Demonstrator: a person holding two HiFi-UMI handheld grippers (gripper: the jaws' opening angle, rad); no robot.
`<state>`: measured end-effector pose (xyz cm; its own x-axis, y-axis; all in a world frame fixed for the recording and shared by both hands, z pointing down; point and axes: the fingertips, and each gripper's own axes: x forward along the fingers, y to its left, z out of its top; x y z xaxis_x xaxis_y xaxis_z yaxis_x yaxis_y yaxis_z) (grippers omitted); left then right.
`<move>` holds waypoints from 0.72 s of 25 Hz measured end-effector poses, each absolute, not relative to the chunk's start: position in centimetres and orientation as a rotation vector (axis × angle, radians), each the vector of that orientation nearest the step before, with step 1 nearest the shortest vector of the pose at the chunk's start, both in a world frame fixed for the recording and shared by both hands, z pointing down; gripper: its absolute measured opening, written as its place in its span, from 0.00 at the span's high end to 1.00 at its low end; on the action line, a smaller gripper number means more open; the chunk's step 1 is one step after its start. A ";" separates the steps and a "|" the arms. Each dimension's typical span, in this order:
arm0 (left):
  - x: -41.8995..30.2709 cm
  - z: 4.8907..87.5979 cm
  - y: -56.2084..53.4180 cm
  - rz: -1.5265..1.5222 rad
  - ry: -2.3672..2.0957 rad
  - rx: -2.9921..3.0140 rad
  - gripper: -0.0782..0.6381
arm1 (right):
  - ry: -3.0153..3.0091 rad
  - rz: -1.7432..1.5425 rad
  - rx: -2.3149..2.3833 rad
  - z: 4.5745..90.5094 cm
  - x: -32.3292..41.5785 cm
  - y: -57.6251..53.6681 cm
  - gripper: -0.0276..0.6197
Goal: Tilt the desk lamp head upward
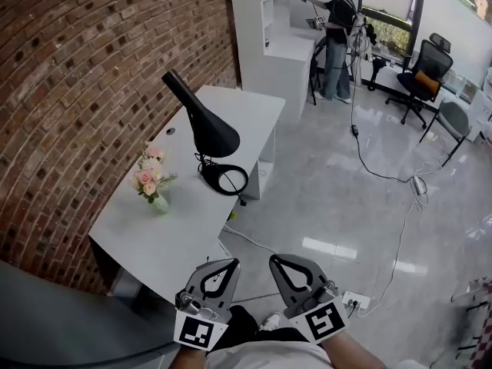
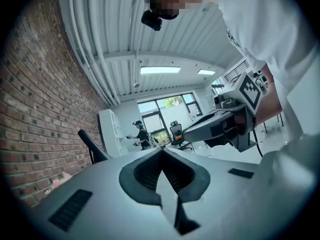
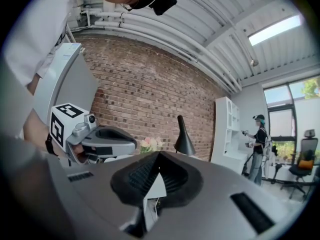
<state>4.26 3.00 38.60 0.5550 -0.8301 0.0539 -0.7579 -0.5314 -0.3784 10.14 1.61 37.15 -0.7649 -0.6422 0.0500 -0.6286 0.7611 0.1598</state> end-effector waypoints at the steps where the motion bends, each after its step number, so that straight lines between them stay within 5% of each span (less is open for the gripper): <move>1: 4.2 38.6 2.7 -0.326 1.320 -2.476 0.88 | -2.859 -0.198 1.029 37.0 10.2 1.3 0.93; 18: 2.0 38.8 -5.6 -0.289 1.360 -2.419 0.88 | -2.882 -0.286 1.011 36.3 8.0 -6.9 0.93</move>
